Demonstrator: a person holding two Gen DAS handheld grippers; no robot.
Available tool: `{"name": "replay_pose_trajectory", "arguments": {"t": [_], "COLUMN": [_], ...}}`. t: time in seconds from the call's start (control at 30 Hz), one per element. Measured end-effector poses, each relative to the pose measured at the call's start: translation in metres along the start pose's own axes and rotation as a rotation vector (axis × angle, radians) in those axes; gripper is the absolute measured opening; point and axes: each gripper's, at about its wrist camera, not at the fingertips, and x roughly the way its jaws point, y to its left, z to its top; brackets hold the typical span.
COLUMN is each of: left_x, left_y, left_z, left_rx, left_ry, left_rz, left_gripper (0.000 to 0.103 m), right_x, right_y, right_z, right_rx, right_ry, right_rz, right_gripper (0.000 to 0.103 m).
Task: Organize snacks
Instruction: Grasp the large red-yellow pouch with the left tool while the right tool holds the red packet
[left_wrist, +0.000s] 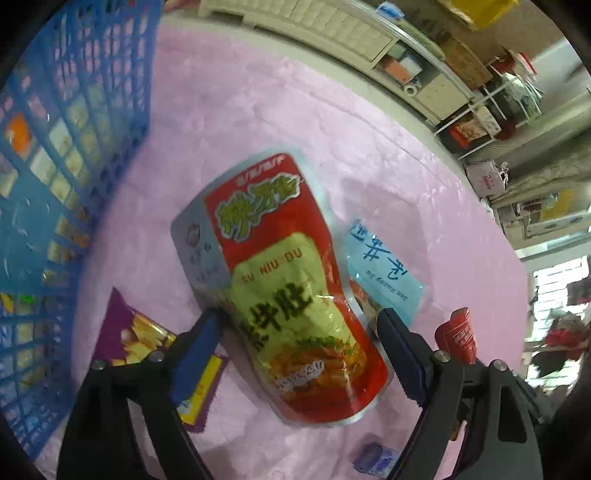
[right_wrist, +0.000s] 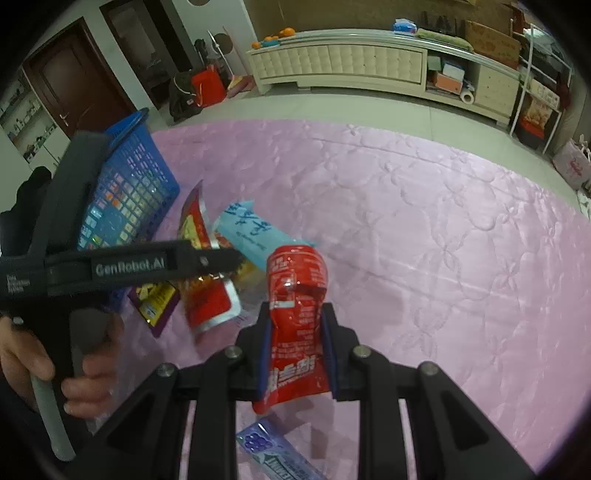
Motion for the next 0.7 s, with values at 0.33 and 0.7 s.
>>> {"name": "replay_pose_trajectory", "arguments": {"t": [0.33, 0.7], "left_x": [-0.017, -0.060], "left_y": [-0.013, -0.023], "left_z": [-0.008, -0.033], "left_rx": [0.153, 0.281], "left_ry": [-0.043, -0.103], "left_rz": [0.018, 0.024], "left_gripper": [0.037, 0.034], "right_x": [-0.003, -0.038], "right_y": [0.009, 0.040], "right_z": [-0.002, -0.008], "right_rx": [-0.003, 0.021], "right_ry": [0.007, -0.013], "right_rz": [-0.012, -0.050], "right_gripper": [0.028, 0.028]}}
